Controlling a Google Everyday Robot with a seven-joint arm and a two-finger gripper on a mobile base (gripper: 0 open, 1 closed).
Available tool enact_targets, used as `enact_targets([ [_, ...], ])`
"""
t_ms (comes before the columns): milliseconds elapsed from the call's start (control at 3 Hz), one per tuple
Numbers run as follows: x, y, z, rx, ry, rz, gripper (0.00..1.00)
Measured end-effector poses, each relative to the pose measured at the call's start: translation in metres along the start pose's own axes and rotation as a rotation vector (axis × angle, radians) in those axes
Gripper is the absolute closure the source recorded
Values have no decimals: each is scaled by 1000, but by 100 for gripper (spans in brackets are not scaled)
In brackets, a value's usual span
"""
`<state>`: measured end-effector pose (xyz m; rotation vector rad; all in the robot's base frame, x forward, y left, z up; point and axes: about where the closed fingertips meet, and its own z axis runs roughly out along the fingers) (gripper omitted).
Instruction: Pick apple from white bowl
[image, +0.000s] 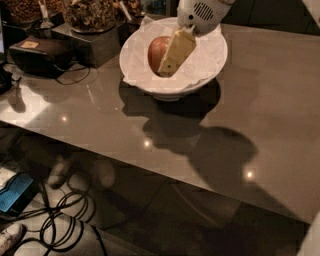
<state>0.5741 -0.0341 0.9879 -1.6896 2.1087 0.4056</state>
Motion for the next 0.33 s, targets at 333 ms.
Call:
enact_targets([
  [333,-3,0,-1,7,-6,-6,100],
])
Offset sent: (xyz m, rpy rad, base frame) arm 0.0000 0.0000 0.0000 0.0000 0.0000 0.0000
